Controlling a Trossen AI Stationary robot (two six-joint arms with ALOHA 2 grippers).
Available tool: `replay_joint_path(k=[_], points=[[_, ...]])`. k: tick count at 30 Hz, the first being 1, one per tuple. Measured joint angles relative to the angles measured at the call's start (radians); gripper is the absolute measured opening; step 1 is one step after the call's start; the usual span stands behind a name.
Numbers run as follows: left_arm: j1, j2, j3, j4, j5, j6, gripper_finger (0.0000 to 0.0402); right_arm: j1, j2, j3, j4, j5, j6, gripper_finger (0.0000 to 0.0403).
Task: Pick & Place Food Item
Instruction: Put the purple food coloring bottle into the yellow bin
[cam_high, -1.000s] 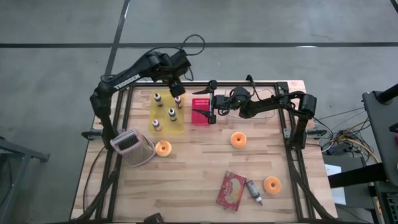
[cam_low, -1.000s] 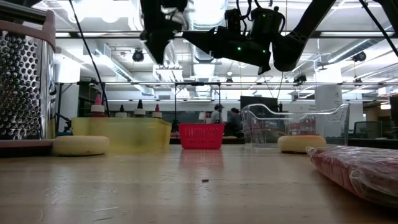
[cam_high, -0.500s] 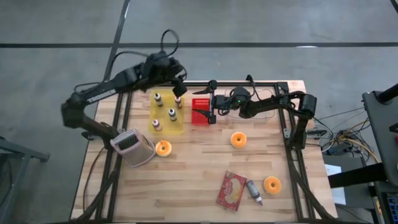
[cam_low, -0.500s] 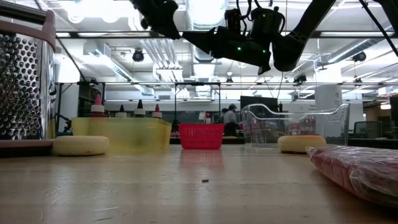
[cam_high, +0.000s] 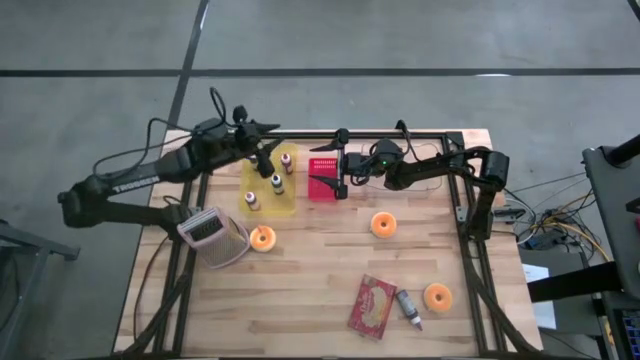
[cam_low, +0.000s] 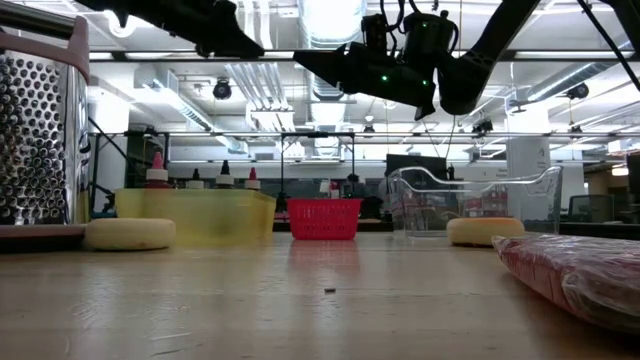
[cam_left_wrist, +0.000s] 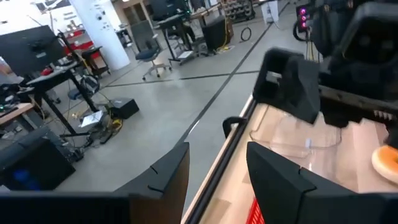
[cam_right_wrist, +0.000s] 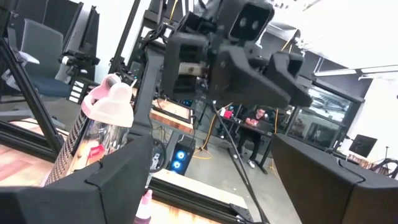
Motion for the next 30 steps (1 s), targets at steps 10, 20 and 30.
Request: replay_joint_path(k=[10, 20, 30], points=[[-0.002, -0.036, -0.016, 0.014, 0.025, 0.046, 0.0163, 0.000, 0.000, 0.000, 0.000, 0.000, 0.000, 0.0323], [-0.001, -0.033, -0.016, -0.026, 0.025, 0.046, 0.0163, 0.000, 0.000, 0.000, 0.000, 0.000, 0.000, 0.0324], [-0.002, -0.032, -0.016, -0.072, 0.025, 0.033, 0.0163, 0.000, 0.000, 0.000, 0.000, 0.000, 0.000, 0.0320]])
